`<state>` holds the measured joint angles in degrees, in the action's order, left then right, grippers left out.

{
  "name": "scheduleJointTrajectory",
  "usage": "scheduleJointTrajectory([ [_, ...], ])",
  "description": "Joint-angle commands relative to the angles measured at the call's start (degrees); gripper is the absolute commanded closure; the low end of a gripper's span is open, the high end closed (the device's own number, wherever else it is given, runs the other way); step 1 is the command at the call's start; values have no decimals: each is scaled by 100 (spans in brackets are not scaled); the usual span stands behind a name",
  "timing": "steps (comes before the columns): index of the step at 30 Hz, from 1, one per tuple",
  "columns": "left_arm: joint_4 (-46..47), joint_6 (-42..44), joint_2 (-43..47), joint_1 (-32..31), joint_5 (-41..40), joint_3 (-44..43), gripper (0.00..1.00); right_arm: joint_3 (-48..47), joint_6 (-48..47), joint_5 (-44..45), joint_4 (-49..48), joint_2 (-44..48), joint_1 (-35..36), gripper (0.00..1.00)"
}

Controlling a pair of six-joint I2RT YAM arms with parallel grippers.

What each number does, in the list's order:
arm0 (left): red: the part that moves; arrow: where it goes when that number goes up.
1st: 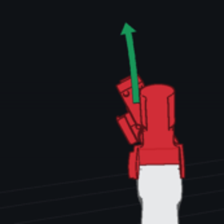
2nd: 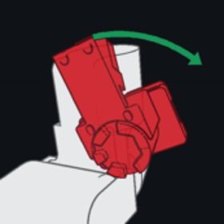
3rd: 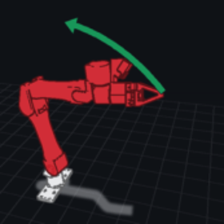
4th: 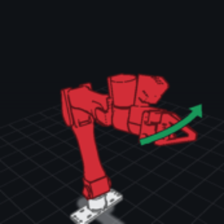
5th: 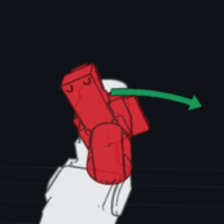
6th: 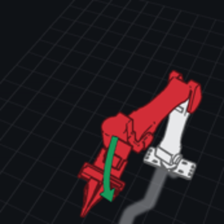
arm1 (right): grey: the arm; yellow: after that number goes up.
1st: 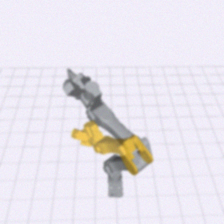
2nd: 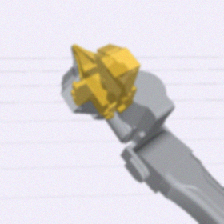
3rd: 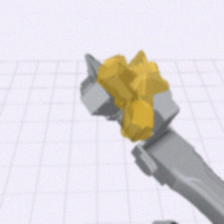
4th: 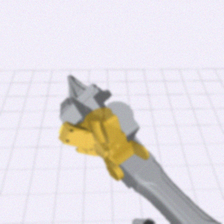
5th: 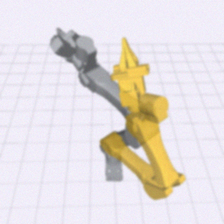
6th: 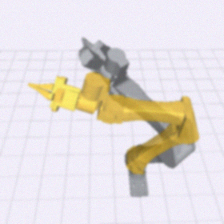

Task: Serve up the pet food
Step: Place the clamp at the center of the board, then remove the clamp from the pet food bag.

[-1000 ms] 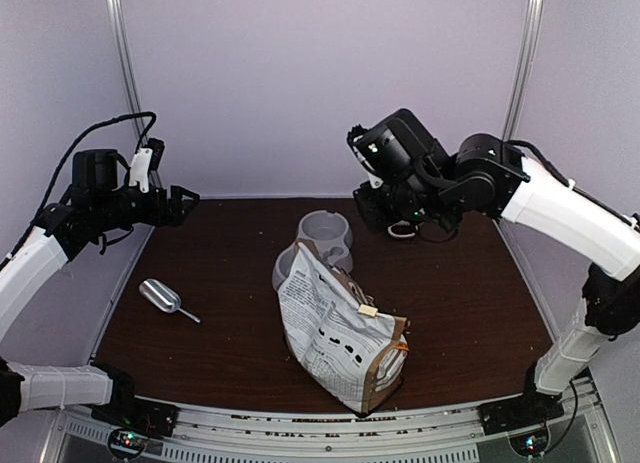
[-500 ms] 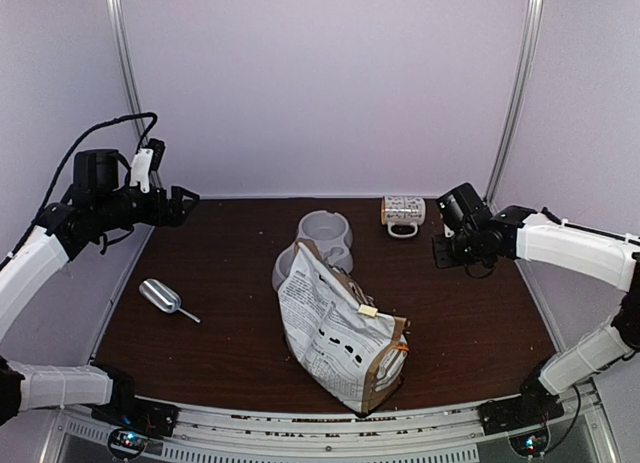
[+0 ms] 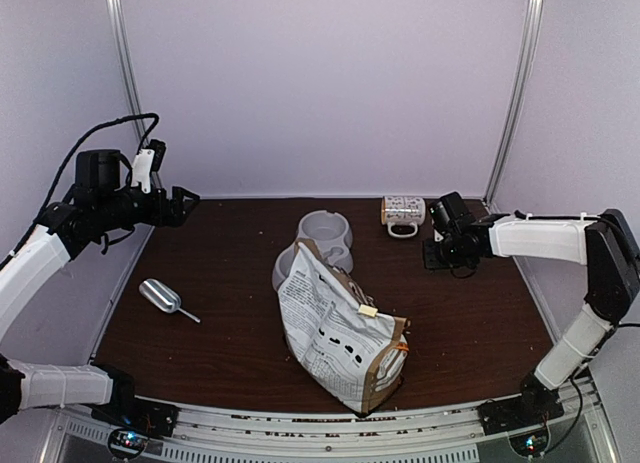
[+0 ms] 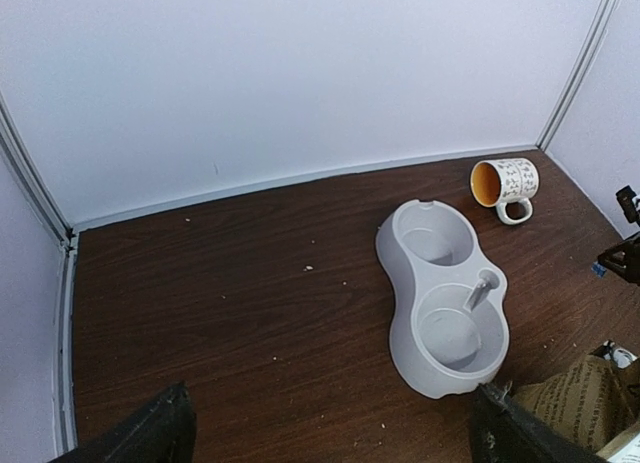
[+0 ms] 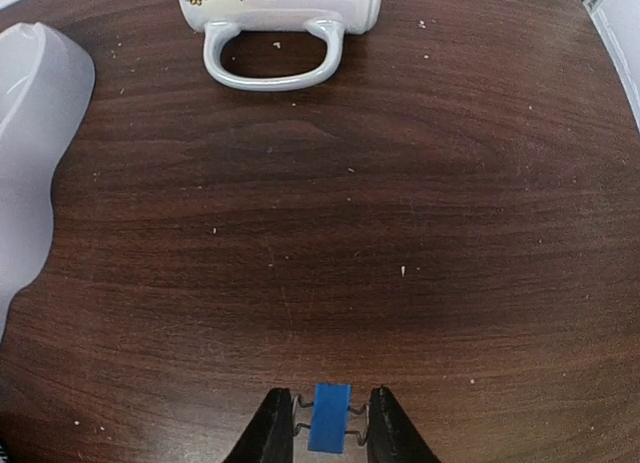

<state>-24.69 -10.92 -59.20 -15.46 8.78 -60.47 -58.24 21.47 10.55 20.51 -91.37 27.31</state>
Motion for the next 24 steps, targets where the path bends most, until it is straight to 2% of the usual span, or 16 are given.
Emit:
scheduleJointTrajectory([
  [1, 105, 97, -4, 13, -46, -78, 2, -145, 98, -57, -249, -137, -69, 70],
  [11, 105, 115, 39, 9, -68, -72, 2, -195, 83, -83, -259, -208, -137, 36],
  [13, 105, 114, 44, 15, -73, -72, 2, -203, 70, -79, -242, -191, -147, 32],
  [19, 149, 134, 178, 9, -198, -25, 2, -221, -33, -267, -33, 209, -156, 24],
  [24, 286, 143, 331, 8, -337, 79, 2, -214, -384, -1054, 414, 1234, -71, 22],
])
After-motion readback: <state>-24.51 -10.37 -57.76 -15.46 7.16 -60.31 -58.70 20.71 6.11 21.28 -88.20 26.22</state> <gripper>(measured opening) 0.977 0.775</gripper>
